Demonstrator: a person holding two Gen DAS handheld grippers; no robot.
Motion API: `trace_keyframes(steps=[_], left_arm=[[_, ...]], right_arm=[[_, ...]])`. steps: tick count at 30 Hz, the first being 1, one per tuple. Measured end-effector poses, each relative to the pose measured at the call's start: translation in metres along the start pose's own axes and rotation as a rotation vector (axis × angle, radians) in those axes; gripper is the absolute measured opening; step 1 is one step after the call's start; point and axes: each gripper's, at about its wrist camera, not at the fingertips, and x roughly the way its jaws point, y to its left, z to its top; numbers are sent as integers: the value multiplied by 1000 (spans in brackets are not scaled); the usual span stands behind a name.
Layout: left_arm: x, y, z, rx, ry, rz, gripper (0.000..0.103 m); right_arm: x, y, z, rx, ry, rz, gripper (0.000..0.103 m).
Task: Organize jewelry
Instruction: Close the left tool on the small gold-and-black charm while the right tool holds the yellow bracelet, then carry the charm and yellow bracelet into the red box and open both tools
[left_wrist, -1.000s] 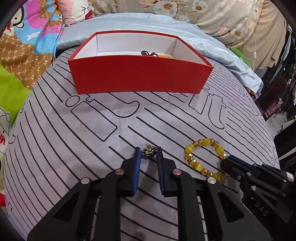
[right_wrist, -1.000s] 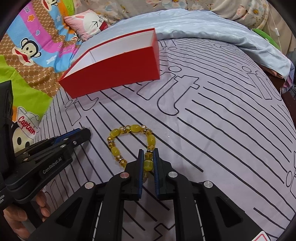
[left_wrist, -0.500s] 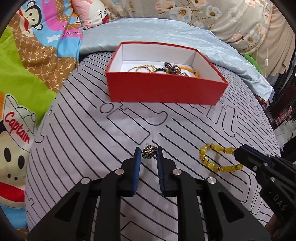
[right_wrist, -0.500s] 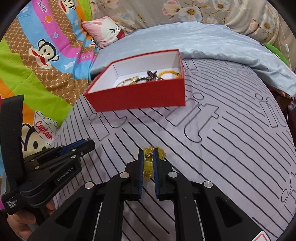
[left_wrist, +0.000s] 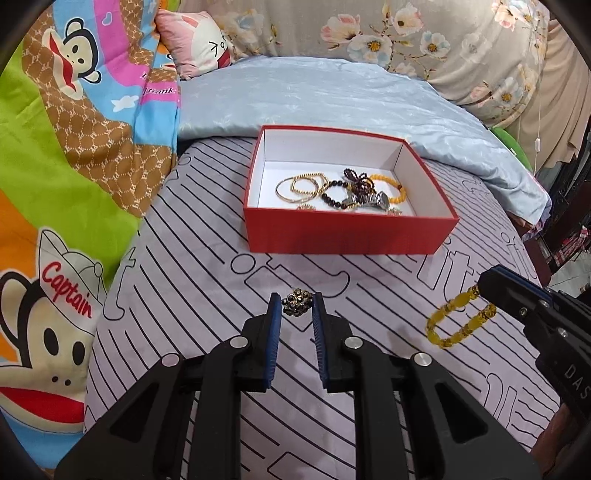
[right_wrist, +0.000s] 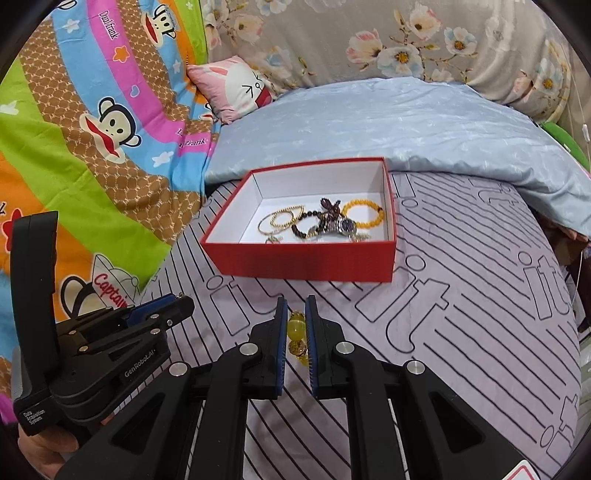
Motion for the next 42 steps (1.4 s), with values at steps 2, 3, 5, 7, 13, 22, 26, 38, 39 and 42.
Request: trace_keyframes(steps=[2, 3, 5, 7, 13, 22, 26, 38, 39, 42], left_arm=[[-3, 0, 5, 0, -8, 0, 16], [-4, 0, 7, 0, -12, -2, 16], [-5, 0, 11, -2, -16, -1, 16], [-6, 0, 16, -3, -22, -1, 16], [-9, 1, 34, -4, -45, 0, 16], [-6, -1, 79, 7, -113, 5, 16], [3, -2, 100, 8, -128, 2, 16], [60, -4, 133, -5, -85, -9, 16], [67, -5, 133, -2, -76, -8, 16], [81, -5, 132, 1, -54, -6, 16]], right_arm=[[-1, 2, 6, -4, -10, 3, 9], [-2, 2, 8, -5, -15, 5, 9], [-3, 3, 12, -10, -24, 7, 9], [-4, 5, 17, -16, -35, 10, 9], [-7, 5, 41, -34, -72, 22, 9], [9, 5, 95, -58, -121, 21, 9], [22, 5, 115, -55, -122, 39, 9], [91, 7, 137, -67, -50, 40, 9], [95, 7, 137, -66, -44, 39, 9], [111, 3, 136, -56, -22, 41, 9]])
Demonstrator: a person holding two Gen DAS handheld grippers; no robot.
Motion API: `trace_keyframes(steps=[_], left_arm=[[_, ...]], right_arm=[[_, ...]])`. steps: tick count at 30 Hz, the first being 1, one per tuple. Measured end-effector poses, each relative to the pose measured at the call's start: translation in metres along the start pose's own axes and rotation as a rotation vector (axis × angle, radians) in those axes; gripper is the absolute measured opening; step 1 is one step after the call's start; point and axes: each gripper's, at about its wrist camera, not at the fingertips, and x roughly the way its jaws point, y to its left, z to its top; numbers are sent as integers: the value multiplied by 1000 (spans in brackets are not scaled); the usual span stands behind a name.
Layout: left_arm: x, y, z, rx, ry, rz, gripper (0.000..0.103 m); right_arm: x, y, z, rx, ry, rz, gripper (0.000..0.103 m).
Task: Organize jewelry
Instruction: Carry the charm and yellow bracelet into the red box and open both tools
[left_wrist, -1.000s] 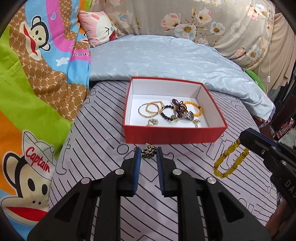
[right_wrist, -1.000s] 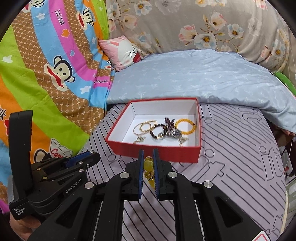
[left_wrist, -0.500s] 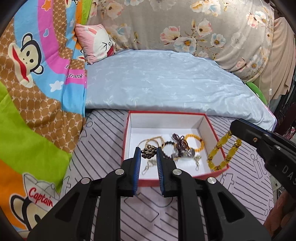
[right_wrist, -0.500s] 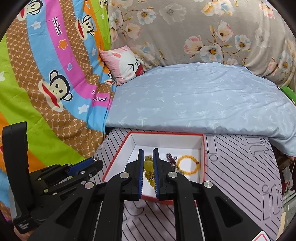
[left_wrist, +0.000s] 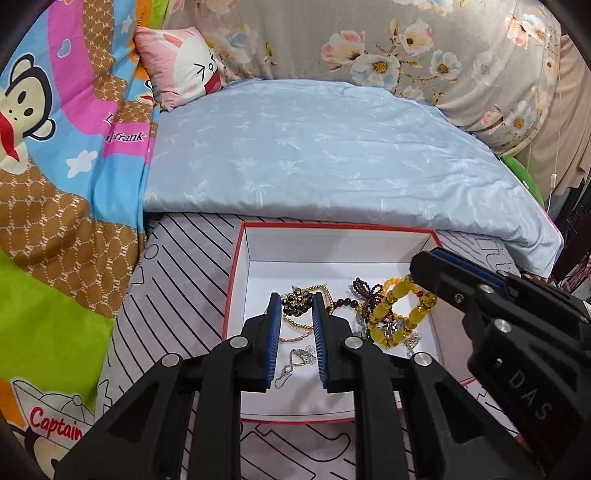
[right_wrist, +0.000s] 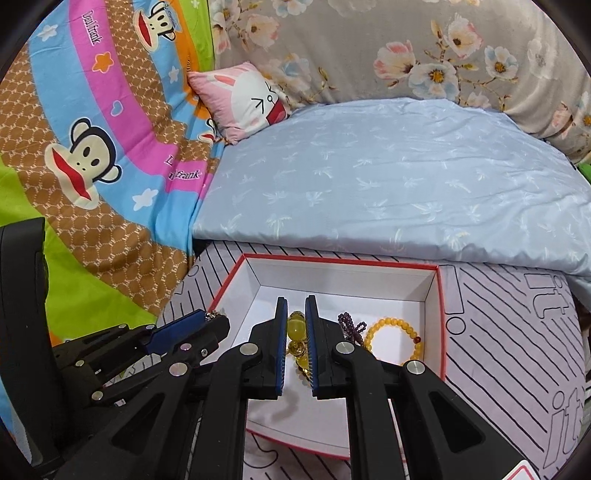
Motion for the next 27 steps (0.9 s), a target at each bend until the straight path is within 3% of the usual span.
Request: trace_keyframes(steps=[15, 18, 20, 27], left_arm=[[32, 2, -10, 0, 45, 20, 17], [32, 1, -10, 5, 41, 31, 21], [31, 2, -11, -2, 37, 42, 33], [25, 4, -14, -11, 31, 53, 34]], right_arm=[[42, -12, -9, 22, 56, -11, 9], [40, -11, -9, 25, 42, -31, 20], [36, -12, -10, 27, 29, -43, 33], [22, -8, -15, 4, 5, -74, 43]])
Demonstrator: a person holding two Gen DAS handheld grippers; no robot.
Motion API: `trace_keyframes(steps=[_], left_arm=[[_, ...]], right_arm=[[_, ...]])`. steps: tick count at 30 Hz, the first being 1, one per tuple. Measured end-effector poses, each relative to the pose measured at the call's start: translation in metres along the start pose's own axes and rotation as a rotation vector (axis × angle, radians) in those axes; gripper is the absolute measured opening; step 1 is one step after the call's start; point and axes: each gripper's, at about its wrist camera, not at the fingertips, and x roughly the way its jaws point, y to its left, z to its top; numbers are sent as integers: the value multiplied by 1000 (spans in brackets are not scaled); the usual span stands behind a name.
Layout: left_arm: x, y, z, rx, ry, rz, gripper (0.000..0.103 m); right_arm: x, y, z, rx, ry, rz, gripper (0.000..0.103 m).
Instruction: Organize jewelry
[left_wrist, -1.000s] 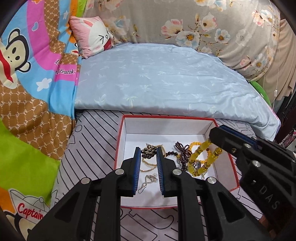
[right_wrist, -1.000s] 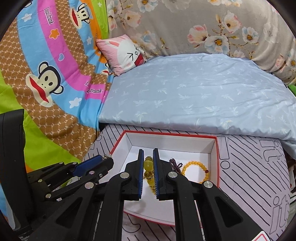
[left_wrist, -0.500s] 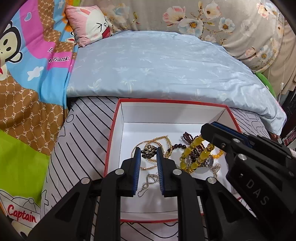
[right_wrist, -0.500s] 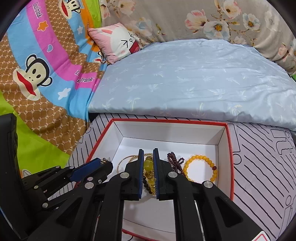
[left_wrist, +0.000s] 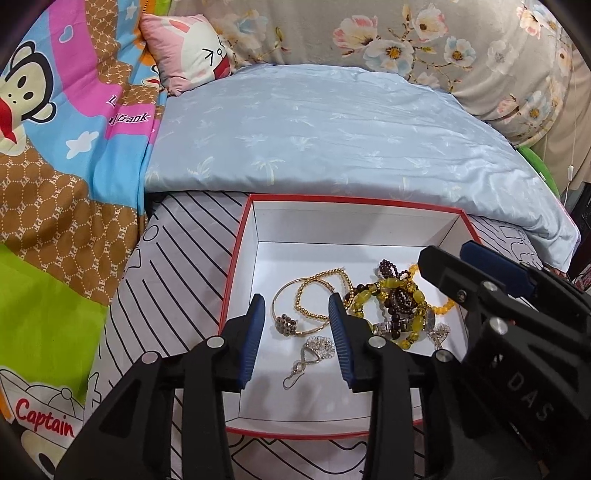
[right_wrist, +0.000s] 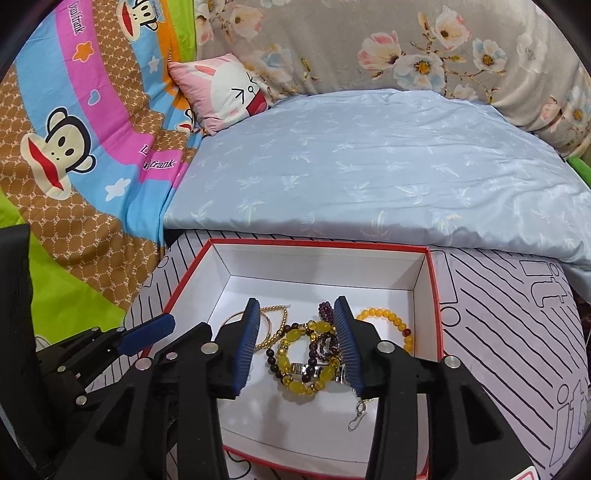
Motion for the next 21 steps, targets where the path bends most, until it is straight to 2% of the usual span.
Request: trace_keyframes(steps=[7, 18, 20, 21], left_arm=[[-12, 0, -9, 2, -4, 19, 35], [-45, 5, -27, -14, -20, 35, 36], [-51, 4, -31, -12, -23, 42, 45], [-53, 4, -33, -10, -26, 49, 47]], right_arm=[[-19, 6, -9, -2, -21, -18, 50], [-49, 5, -41, 23, -7, -64, 52], [-54, 6, -47, 24, -4, -71, 56], [-57, 8, -51, 23, -4, -77, 57]])
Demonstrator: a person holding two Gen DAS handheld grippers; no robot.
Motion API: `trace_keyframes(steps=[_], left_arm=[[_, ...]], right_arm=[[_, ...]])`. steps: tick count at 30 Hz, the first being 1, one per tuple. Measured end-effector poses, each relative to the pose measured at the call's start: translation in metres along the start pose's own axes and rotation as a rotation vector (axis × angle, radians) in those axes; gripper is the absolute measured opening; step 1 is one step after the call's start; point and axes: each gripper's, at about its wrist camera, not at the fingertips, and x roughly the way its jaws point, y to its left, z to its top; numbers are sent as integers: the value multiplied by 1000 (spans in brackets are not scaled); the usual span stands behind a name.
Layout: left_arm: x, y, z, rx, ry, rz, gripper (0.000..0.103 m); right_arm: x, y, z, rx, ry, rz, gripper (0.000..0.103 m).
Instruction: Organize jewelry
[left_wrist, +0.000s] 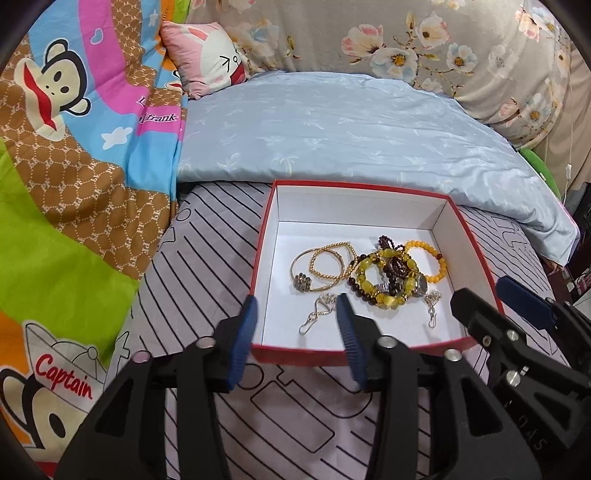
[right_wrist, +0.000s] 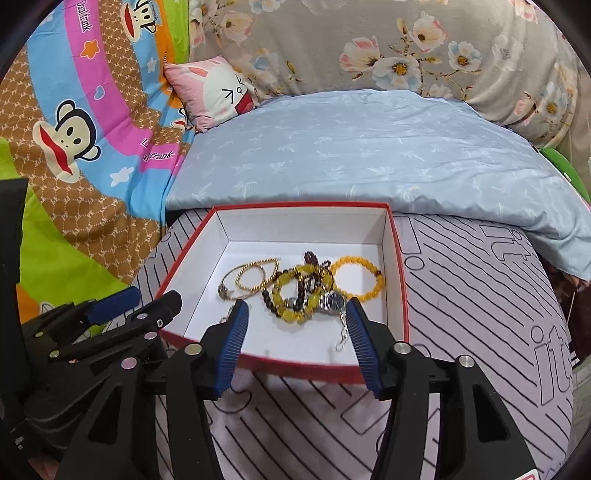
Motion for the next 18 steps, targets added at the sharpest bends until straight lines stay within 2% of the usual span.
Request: trace_keyframes(steps=[3, 18], left_arm=[[-8, -2, -7, 17, -10, 22, 47], [-21, -6, -39, 18, 31, 16, 47]], right_arm=[[-8, 1, -9, 5, 1, -11, 58], [-29, -4, -45, 40, 26, -43, 61]])
